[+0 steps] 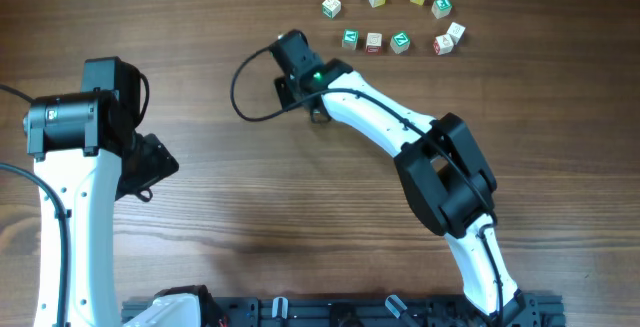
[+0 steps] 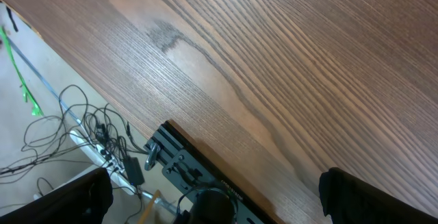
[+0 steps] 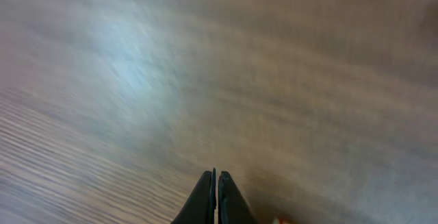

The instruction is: Form a horizontal line

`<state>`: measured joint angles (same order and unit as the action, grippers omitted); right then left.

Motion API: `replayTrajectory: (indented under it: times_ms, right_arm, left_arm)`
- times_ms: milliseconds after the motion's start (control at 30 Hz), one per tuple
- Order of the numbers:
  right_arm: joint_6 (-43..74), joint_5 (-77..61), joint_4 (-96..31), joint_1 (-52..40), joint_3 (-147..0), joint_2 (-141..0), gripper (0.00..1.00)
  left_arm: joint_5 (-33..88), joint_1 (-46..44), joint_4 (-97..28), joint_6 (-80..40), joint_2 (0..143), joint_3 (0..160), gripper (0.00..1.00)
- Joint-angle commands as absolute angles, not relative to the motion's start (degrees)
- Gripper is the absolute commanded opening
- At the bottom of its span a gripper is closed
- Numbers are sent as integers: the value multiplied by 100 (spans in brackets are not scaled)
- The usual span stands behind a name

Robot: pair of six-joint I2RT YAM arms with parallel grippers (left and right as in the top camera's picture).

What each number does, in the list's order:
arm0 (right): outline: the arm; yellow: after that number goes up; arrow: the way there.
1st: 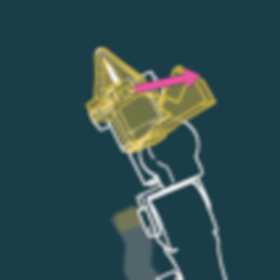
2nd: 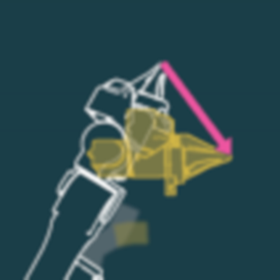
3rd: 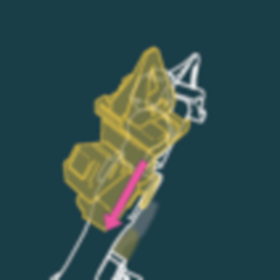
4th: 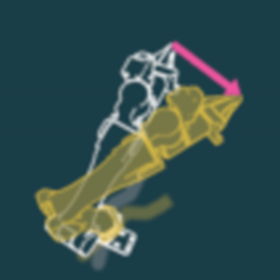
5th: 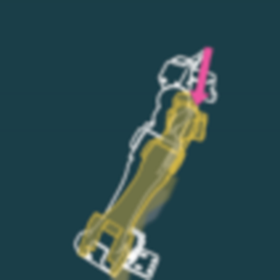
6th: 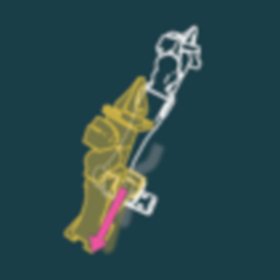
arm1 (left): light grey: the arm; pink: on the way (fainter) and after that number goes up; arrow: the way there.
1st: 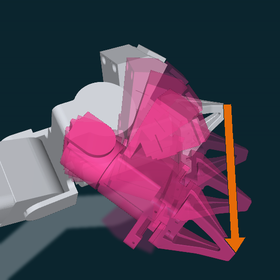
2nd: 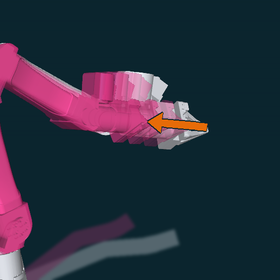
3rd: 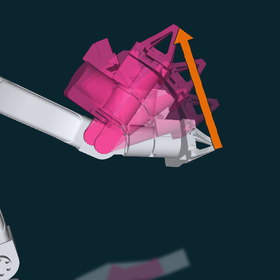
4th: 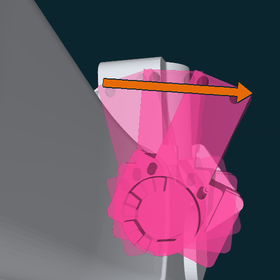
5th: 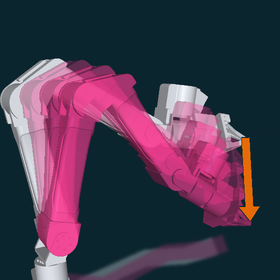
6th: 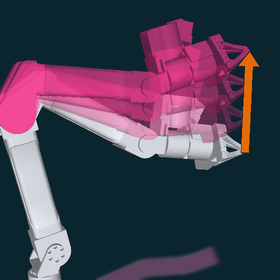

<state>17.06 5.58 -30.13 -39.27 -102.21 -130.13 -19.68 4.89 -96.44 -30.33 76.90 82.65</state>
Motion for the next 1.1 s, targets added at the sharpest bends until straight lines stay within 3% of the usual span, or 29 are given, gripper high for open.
replayTrajectory:
  times_ms: [0, 233, 667, 967, 1067]
  right_arm:
    - [1820, 668, -3074, -3887, -10479, -12510, 5]
    - [1800, 1787, -3662, -3642, -10479, -11795, 4]
    - [1813, 1822, -4759, -2231, -10479, -10541, 5]
    - [1806, 2119, -5551, -1076, -10479, -8947, 5]
    - [1804, 2209, -5695, -893, -10479, -8549, 14]
  left_arm:
    - [-2043, 515, -9647, -3048, 7596, 8239, 100]
    - [-2043, 515, -9647, -3048, 7596, 8239, 100]
    - [-2043, 515, -9647, -3048, 7596, 8239, 100]
    - [-2043, 515, -9647, -3048, 7596, 8239, 100]
    - [-2043, 515, -9647, -3048, 7596, 8239, 100]
